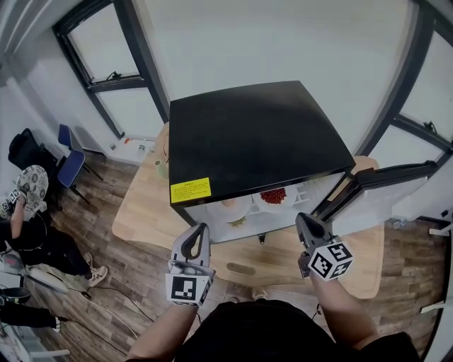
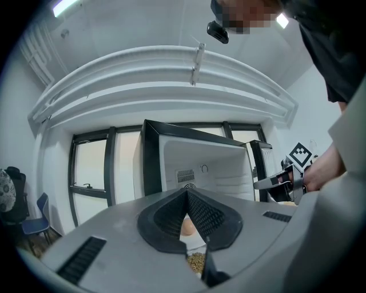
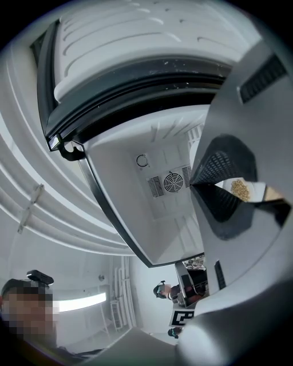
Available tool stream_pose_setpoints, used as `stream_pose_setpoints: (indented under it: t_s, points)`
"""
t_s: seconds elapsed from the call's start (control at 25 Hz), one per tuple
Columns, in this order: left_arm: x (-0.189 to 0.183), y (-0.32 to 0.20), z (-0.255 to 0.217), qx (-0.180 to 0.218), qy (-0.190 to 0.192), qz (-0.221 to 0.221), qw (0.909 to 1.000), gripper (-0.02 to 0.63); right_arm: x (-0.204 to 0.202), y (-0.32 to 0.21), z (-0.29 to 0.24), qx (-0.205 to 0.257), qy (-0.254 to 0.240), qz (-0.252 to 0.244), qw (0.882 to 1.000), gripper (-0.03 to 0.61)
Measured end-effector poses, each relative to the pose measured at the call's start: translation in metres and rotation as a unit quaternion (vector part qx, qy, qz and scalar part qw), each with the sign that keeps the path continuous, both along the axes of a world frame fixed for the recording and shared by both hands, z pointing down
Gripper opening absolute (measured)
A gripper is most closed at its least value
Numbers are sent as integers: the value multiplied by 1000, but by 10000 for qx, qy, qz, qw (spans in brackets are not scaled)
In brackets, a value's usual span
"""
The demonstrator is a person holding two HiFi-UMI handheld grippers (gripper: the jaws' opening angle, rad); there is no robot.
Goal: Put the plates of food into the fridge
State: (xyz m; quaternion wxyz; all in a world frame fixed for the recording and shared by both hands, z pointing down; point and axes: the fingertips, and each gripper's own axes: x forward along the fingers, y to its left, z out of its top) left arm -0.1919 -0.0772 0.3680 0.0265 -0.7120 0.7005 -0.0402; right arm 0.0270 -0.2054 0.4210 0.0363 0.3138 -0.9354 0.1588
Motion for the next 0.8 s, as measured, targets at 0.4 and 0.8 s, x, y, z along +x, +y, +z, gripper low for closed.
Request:
stream_pose_setpoints:
  t_s: [0.4,0.8]
  points:
    - [0,7,-2,139,59,-84,9998,4,5,-5,-1,78,18,67,9999,23]
    - [-9,25,-5,91,-83,-67,9999,5,4,-6,-2,39,-129,243,9996,23]
